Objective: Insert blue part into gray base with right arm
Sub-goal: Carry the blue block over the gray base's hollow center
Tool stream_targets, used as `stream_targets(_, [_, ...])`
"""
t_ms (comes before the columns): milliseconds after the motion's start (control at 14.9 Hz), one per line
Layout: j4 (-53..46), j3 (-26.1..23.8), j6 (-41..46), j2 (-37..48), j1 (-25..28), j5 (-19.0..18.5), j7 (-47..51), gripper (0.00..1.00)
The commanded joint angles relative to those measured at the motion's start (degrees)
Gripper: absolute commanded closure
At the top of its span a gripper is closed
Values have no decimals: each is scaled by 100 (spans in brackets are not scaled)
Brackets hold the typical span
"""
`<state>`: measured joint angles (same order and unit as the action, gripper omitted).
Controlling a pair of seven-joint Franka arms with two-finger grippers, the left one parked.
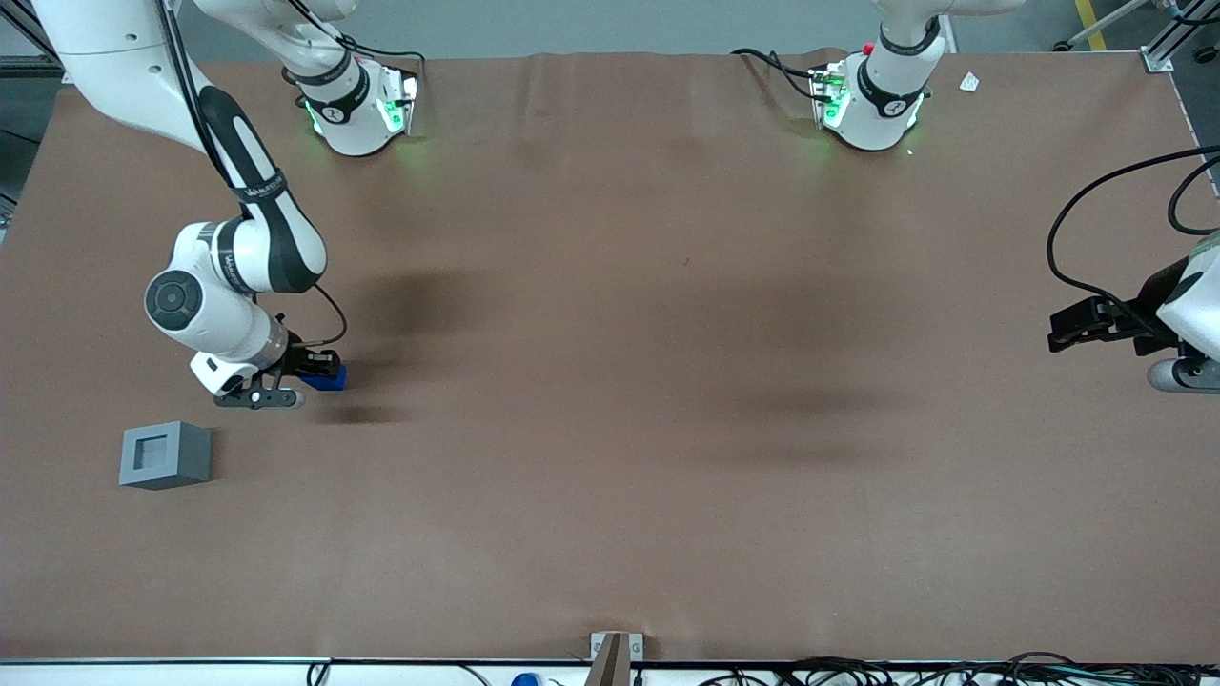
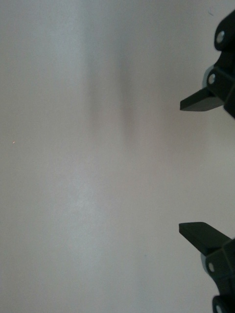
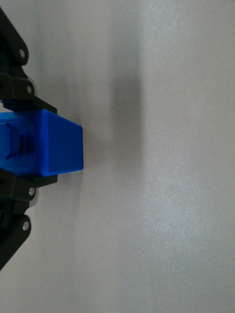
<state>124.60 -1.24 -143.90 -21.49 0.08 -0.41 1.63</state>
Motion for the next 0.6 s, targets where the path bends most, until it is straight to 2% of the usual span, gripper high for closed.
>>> stream_targets(0, [47, -17, 2, 171, -8, -82, 101, 88])
stream_targets(67, [-40, -17, 11, 180, -25, -82, 110, 94])
stream_targets(201, [-277, -8, 116, 198, -121, -82, 75, 95])
stream_targets(402, [-1110, 10, 1264, 286, -324, -117, 22, 95])
stream_targets(537, [-1586, 1, 1758, 269, -674, -108, -275, 95])
